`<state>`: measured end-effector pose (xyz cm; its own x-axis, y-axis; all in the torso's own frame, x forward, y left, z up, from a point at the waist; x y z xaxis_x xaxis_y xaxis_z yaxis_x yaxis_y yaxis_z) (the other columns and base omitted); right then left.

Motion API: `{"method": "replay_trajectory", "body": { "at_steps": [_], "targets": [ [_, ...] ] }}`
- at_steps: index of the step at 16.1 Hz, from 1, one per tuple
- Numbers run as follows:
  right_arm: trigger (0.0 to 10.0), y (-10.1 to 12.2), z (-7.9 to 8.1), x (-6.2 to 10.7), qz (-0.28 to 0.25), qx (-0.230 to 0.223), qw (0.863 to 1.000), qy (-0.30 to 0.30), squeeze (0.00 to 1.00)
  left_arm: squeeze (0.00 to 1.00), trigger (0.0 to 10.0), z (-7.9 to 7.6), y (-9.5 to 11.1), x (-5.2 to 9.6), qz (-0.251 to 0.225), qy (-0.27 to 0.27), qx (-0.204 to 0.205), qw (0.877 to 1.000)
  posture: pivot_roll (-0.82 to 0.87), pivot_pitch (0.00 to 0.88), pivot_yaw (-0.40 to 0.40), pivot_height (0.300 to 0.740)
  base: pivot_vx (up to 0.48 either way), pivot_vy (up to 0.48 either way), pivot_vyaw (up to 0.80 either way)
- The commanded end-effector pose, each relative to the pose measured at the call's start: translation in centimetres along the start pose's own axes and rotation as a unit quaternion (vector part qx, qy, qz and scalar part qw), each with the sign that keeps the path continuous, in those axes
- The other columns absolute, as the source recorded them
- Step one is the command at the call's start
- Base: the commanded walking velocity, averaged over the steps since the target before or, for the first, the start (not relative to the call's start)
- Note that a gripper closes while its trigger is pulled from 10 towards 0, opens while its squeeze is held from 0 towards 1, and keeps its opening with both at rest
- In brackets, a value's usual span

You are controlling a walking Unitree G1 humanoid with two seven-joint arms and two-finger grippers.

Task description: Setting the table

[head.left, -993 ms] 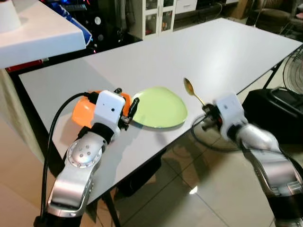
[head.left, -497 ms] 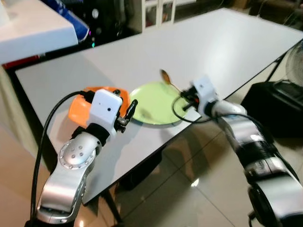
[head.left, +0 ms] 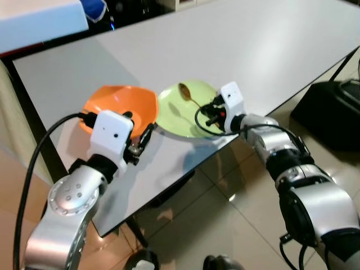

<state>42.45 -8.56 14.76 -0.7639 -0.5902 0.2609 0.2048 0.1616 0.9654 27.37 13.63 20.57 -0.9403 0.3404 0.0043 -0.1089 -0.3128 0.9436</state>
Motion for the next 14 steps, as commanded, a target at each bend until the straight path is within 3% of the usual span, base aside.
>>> {"method": "replay_trajectory", "body": {
  "at_steps": [1,6,14],
  "targets": [
    [10.0,0.5,0.1,-0.1,-0.005,0.002,1.0,0.008,0.0,0.0,10.0,0.0,0.1,0.5,0.003,-0.006,0.002,1.0,0.13,0.227,-0.016,0.74,0.0,0.0,0.0],
    [10.0,0.3,1.2,-0.9,0.007,0.008,1.0,0.02,0.0,0.0,10.0,-0.1,0.1,0.9,0.012,-0.011,0.004,1.0,0.14,0.239,-0.018,0.74,0.0,0.0,0.0],
    [10.0,1.2,2.6,-1.6,-0.016,-0.023,0.999,0.045,0.0,0.0,10.0,-0.8,0.5,1.0,0.013,-0.026,0.013,0.999,0.14,0.24,-0.019,0.74,0.0,0.0,0.0]
  ]
}}
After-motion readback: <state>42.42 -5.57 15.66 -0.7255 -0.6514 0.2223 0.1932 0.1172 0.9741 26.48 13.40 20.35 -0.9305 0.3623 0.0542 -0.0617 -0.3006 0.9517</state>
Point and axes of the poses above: a point about 5 cm out from each wrist's last joint towards the gripper, its own x axis pointing back from the gripper into the wrist, its own y axis along the axis of the wrist's last joint, z = x × y, the point moved 4 cm from there along -x, pointing out of the wrist towards the gripper, and after that the axes turned 3 degrees about -x, right-handed, at the moved point
